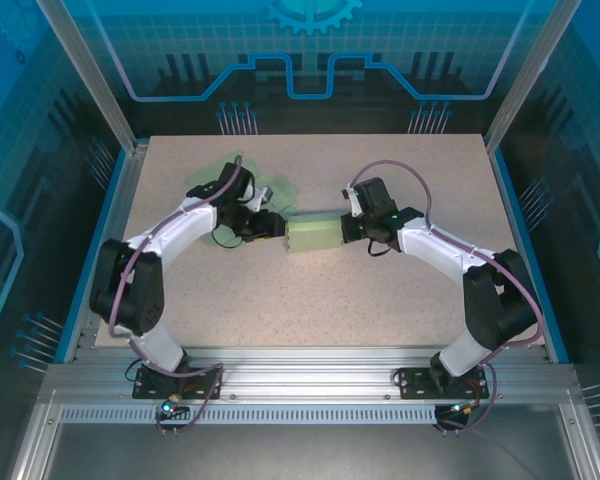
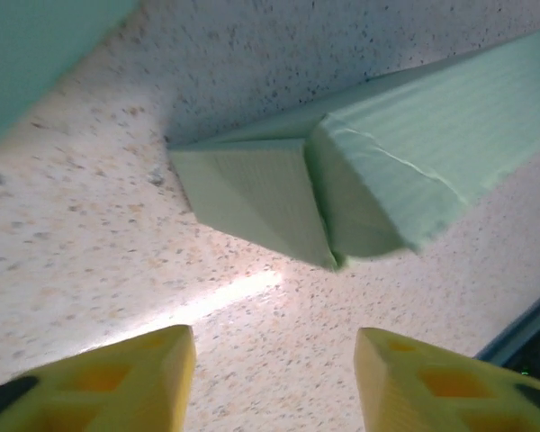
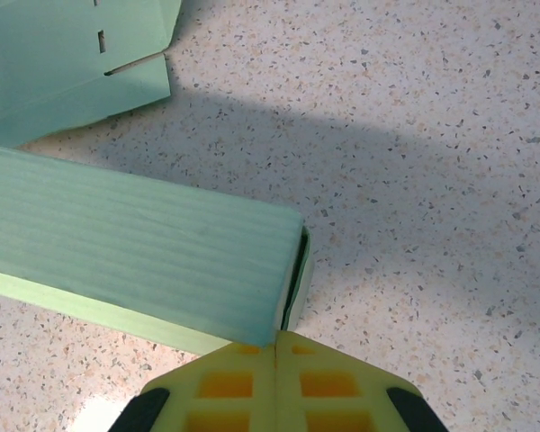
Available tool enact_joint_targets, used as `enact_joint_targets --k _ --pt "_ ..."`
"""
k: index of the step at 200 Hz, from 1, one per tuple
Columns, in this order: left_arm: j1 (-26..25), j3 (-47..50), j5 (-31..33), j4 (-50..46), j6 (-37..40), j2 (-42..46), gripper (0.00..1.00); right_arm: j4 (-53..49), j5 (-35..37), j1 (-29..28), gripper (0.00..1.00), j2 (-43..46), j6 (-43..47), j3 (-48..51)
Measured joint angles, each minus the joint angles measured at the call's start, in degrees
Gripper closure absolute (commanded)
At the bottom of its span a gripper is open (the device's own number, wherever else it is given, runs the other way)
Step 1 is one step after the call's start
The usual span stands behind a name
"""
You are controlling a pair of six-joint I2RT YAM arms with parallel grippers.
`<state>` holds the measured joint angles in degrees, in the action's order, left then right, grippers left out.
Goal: Fold the paper box
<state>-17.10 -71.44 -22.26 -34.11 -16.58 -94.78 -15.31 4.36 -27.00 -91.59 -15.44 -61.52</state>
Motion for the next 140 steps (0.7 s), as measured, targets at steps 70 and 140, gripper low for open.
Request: enact_joint_targets --k 70,140 --pt "-2.6 0.5 4.0 11.6 -8.5 4.5 0.28 0.1 0.3 -0.5 1.00 0.0 0.0 0.0" --pt "-3.6 1.3 4.7 16.3 -12.3 -4.7 0.51 -0.1 1.3 -1.1 1.00 0.0 0.0 -0.1"
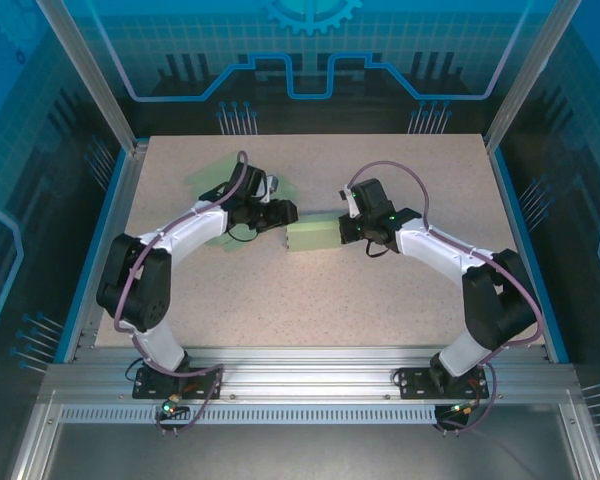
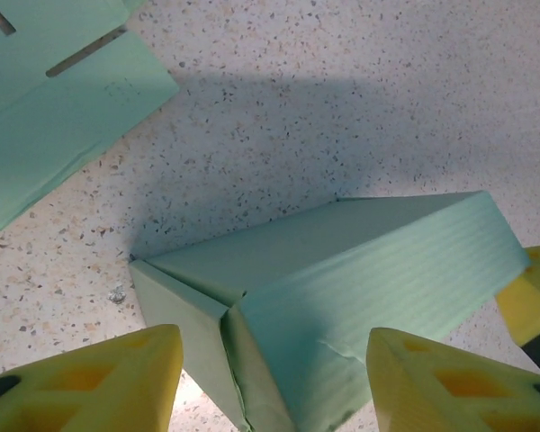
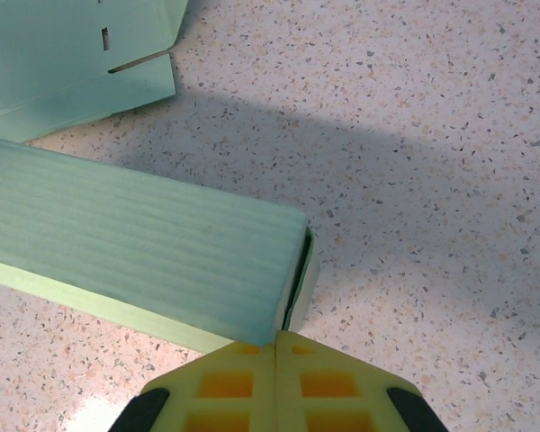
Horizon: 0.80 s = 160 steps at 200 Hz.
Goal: Fold the paper box
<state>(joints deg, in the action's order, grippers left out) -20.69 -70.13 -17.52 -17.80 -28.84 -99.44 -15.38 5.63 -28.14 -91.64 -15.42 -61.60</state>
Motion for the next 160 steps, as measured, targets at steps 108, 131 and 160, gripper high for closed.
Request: enact_joint_targets --k 108,131,160 --pt "-0.1 3.8 0.2 7.2 -2.4 -0.4 0.71 -9.8 0.3 -0.2 0.34 2.0 -3.0 -3.8" --pt "-0.2 4.0 0.2 7.8 -2.4 -0.4 0.72 -11.3 -1.2 -0.2 0.27 4.6 -4.9 -6.2" --pt "-0.2 4.2 0.2 8.1 -2.4 -0.4 0.72 -11.8 -2.9 0.0 0.26 5.5 -7.6 -9.1"
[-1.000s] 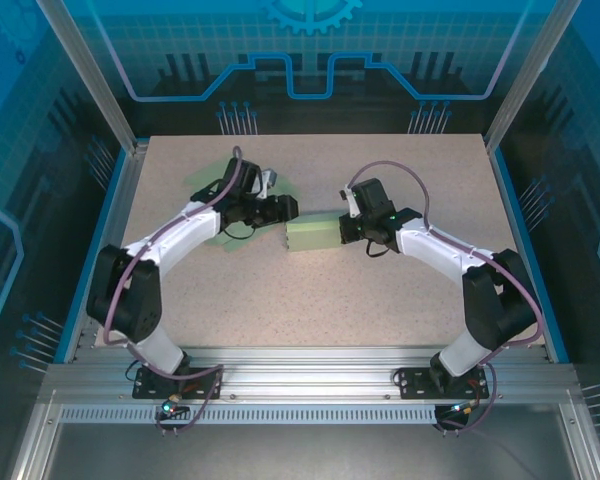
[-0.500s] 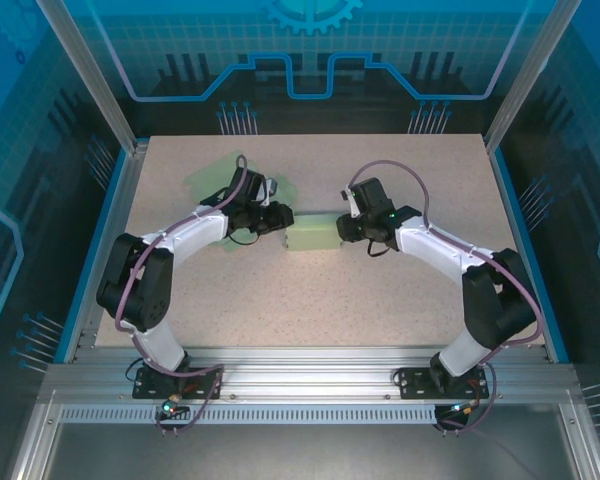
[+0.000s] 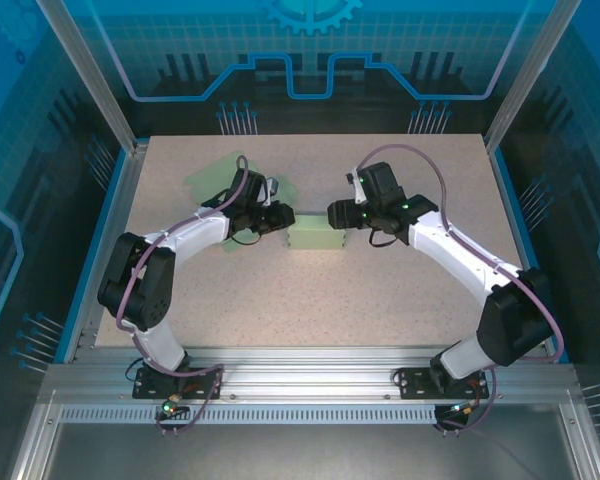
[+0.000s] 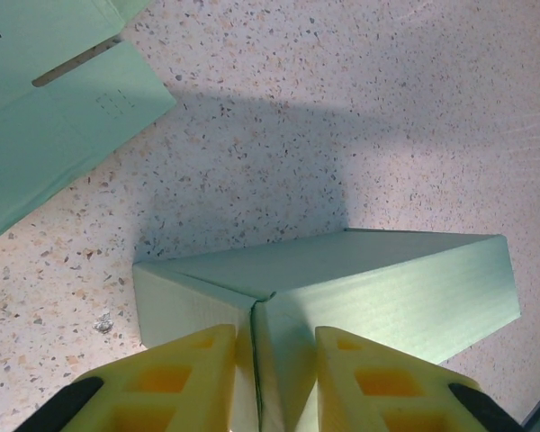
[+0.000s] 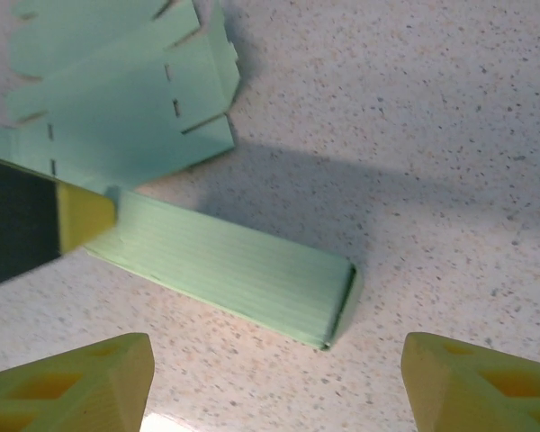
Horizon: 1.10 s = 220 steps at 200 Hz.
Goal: Fold the paper box
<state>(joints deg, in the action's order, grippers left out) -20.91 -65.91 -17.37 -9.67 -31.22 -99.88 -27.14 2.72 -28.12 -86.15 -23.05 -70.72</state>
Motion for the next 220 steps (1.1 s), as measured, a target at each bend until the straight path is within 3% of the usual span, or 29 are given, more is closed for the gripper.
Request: enact_joint_targets --k 26,86,128,220 --pt "-0.1 0.1 -0.1 0.5 0.0 -0.1 0.73 0.2 -2.9 1.9 0.28 -3.7 -2.1 -2.2" --pt "-0.2 0.2 -0.4 1.3 0.0 -0.4 0.73 3.8 -11.4 6.4 0.49 -13.5 -4.7 -0.6" --pt "0.1 0.5 -0.8 2.5 -0.3 -0.5 0.88 12.5 -17.7 9.1 0.63 -12.3 -6.6 5.2" --pt "0.9 7.9 -4.1 11.8 -0.4 2.2 0.90 22.6 -21.6 10.8 0.64 -8.3 -7.8 13.9"
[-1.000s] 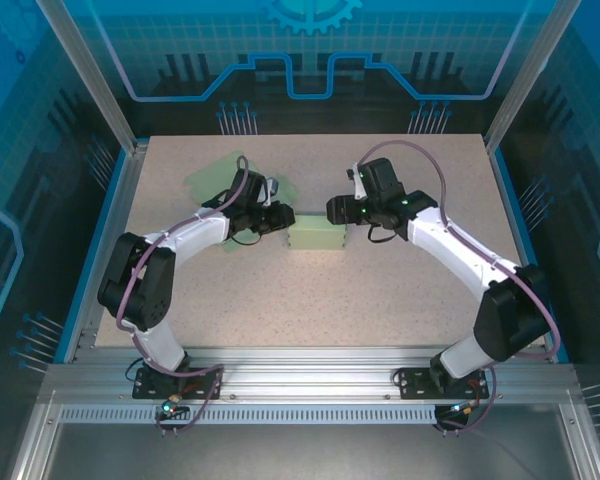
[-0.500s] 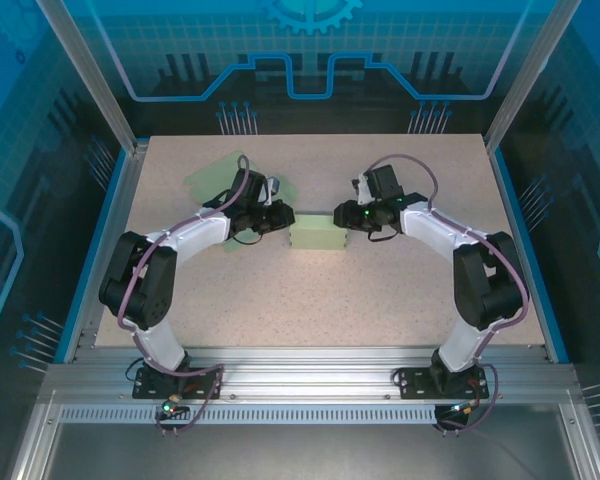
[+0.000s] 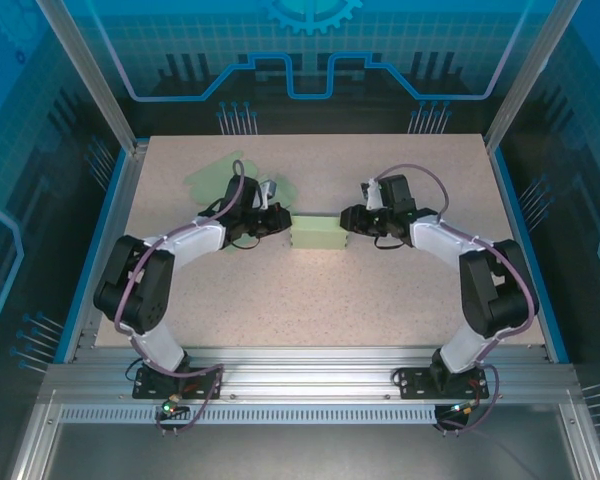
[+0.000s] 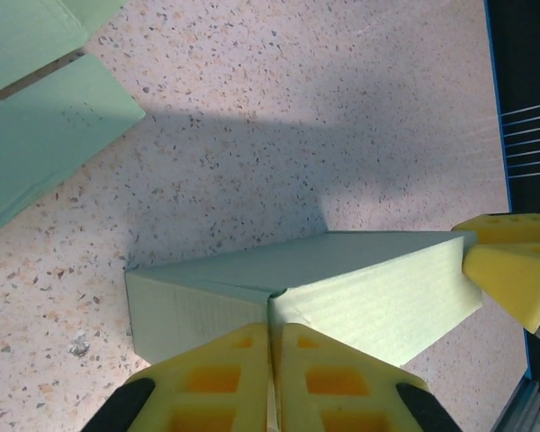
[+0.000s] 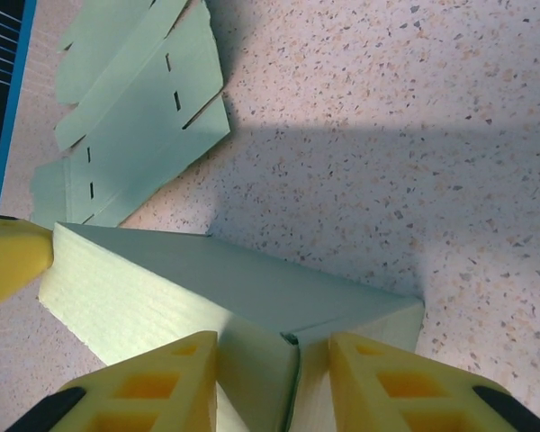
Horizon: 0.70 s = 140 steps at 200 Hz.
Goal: Fold the paper box
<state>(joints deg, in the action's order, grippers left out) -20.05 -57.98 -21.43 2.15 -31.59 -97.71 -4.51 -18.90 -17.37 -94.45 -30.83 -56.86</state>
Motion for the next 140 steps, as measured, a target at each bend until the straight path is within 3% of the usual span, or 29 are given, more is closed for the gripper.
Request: enact_joint_targets --k 55,80,114,140 --pt "-3.2 11.0 -0.9 9.8 -0.1 5.9 0.86 1.2 4.7 -2.8 0.59 10.3 0.6 10.3" --pt "-5.4 16.5 -1.3 12.1 -1.4 7.0 0.78 -1.8 8.5 -4.3 0.48 14.8 0.3 14.6" --pt "-6.5 21.7 -0.7 6.6 -2.3 9.2 0.68 -10.4 13.6 -6.4 0.37 23.5 -0.7 16.4" --pt "-7.1 21.4 0.0 5.2 -2.4 13.2 0.49 -14.9 16.2 -7.2 0.32 28.2 -2.5 15.0"
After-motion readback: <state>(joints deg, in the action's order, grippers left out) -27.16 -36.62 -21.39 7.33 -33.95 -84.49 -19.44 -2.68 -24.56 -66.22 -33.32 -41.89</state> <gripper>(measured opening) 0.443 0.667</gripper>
